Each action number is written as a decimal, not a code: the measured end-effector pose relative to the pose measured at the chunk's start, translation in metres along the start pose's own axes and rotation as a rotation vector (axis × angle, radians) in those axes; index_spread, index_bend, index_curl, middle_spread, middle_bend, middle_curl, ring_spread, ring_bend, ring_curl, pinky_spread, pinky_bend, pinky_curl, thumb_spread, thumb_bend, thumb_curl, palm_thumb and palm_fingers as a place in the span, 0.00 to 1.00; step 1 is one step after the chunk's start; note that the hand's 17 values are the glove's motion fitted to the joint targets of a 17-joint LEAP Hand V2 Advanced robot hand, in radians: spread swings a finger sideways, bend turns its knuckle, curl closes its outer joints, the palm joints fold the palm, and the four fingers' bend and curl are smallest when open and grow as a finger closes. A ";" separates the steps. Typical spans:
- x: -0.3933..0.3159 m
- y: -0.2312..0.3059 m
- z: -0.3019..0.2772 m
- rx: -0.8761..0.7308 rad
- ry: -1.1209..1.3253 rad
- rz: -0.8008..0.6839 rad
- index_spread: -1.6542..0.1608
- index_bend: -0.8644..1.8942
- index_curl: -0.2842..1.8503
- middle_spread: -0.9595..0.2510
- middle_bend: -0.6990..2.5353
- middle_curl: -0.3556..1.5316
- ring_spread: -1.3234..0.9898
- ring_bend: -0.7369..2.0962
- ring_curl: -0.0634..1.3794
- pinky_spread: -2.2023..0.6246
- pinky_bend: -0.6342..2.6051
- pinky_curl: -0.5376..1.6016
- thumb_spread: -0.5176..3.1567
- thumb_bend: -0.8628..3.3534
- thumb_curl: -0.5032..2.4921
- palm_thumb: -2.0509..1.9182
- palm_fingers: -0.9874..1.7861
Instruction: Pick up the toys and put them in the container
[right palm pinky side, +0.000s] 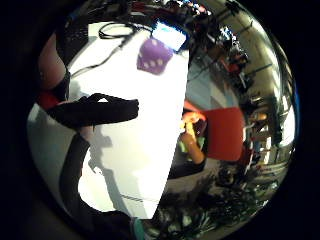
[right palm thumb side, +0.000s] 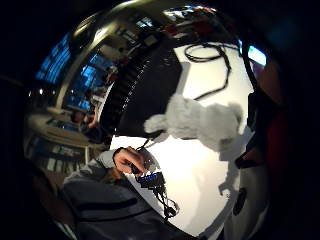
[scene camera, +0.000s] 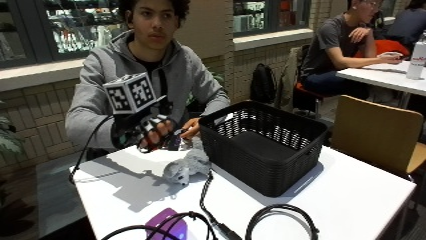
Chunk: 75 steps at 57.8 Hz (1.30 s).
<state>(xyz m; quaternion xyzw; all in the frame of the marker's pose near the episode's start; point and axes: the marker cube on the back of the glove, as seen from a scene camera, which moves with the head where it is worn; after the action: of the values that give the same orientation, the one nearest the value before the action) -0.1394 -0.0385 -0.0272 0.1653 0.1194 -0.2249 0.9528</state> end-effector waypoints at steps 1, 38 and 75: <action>-0.005 -0.004 -0.004 0.009 0.014 -0.018 0.80 0.57 0.45 0.57 0.37 0.49 0.41 0.62 0.41 0.63 0.47 0.46 0.40 0.28 0.41 0.72 0.65; 0.021 0.070 -0.069 -0.085 0.323 0.038 0.80 0.59 0.56 0.51 0.39 0.66 0.41 0.65 0.49 0.63 0.51 0.48 0.32 0.27 0.49 0.71 0.59; 0.035 0.261 -0.168 0.019 0.472 0.317 0.79 0.56 0.61 0.48 0.36 0.76 0.41 0.66 0.50 0.64 0.52 0.48 0.32 0.25 0.53 0.71 0.59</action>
<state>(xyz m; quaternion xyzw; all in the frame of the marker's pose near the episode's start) -0.0125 0.2296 -0.1236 0.2388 0.3084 -0.0293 0.9203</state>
